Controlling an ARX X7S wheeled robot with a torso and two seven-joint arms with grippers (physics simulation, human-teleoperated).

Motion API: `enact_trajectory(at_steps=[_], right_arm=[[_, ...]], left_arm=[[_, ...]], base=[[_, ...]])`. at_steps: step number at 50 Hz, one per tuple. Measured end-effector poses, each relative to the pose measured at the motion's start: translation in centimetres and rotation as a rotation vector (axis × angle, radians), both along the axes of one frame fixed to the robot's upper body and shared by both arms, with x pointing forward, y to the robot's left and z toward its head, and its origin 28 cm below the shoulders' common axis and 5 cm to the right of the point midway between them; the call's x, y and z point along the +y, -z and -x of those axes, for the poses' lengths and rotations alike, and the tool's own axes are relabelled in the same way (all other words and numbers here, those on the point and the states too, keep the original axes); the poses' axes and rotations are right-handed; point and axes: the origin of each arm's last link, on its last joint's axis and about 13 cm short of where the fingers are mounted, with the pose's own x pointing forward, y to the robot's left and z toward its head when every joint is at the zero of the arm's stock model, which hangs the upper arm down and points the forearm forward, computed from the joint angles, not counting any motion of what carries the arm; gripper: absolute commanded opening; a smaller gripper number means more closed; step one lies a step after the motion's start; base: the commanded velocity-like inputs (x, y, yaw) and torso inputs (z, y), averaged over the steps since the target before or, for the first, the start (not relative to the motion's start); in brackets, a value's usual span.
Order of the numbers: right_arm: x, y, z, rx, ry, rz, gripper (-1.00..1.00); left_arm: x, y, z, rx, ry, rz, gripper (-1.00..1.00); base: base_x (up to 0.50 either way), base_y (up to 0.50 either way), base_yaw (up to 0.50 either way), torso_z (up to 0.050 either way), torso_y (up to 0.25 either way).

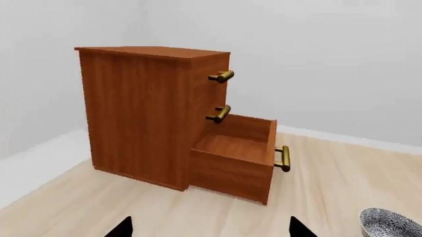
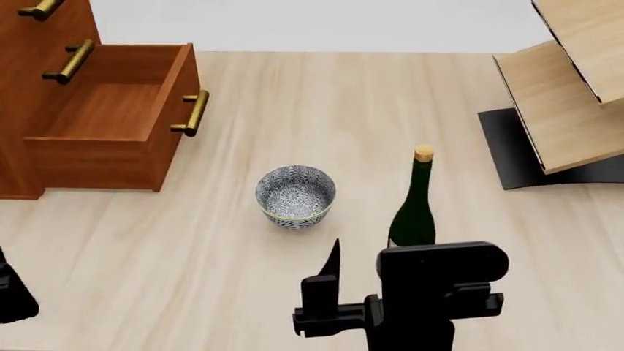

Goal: Put the wine bottle in the bottom drawer of the cabinet.

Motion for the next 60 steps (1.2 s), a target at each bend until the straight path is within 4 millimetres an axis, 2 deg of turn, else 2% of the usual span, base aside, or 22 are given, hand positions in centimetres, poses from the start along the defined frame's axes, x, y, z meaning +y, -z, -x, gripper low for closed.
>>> enact_trajectory(at_steps=[11, 31, 46, 60], right_arm=[[-0.3, 0.1, -0.2, -0.007, 0.014, 0.007, 1.0], [-0.6, 0.2, -0.4, -0.016, 0.022, 0.021, 1.0], [-0.7, 0.5, -0.5, -0.009, 0.017, 0.031, 1.0], [-0.8, 0.7, -0.7, -0.002, 0.016, 0.036, 1.0]], left_arm=[[2.6, -0.5, 1.3, -0.21, -0.109, 0.224, 1.0], [7.4, -1.2, 5.1, -0.648, -0.342, 0.45, 1.0], [9.4, -1.3, 8.6, -0.967, -0.479, 0.596, 1.0], [10.7, -1.0, 10.6, -1.126, -0.579, 0.725, 1.0]], base=[[0.0, 0.0, 0.0, 0.0, 0.0], [0.0, 0.0, 0.0, 0.0, 0.0], [0.0, 0.0, 0.0, 0.0, 0.0], [0.0, 0.0, 0.0, 0.0, 0.0]])
